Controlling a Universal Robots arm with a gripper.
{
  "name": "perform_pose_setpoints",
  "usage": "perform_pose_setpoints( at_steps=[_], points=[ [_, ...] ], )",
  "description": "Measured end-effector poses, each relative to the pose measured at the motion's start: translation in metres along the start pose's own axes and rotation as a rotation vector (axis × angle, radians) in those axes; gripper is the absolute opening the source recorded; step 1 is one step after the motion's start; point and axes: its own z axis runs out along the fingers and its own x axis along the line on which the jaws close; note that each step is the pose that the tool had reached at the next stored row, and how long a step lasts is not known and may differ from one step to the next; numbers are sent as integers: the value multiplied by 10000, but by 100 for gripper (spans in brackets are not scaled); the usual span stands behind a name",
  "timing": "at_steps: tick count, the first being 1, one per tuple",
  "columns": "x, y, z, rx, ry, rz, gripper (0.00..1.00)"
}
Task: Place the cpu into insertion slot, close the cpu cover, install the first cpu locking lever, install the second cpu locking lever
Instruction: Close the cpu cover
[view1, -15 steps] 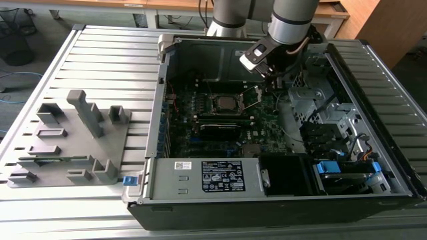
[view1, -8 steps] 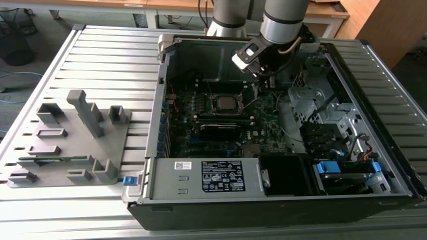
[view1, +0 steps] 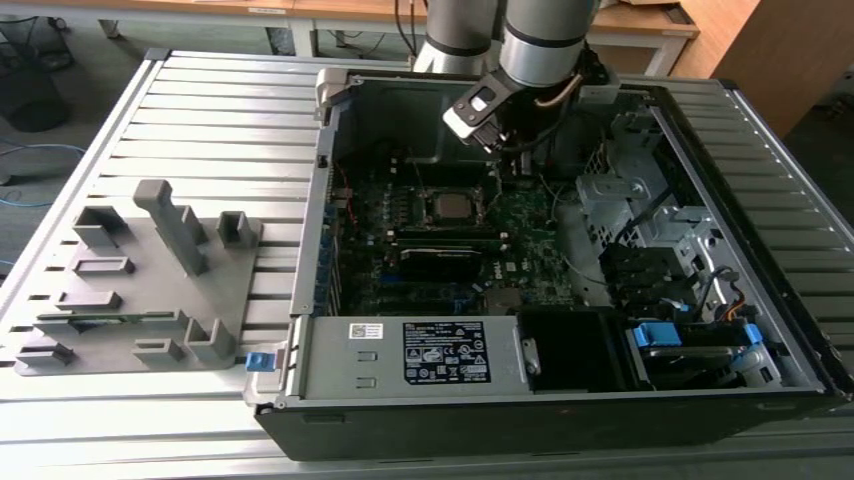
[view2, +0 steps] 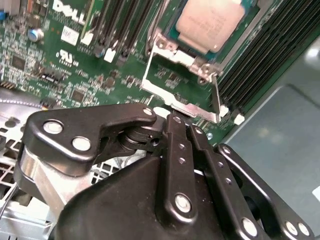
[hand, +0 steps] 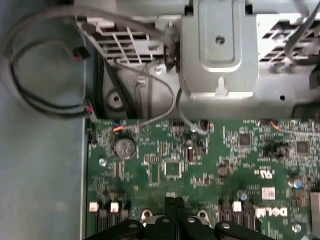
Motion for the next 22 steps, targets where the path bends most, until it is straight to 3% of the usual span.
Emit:
perform_pose_setpoints(
  at_steps=[18, 22],
  points=[
    [4, -274, 23, -2, -3, 9, 11],
    [5, -288, 26, -2, -2, 7, 11]
  ],
)
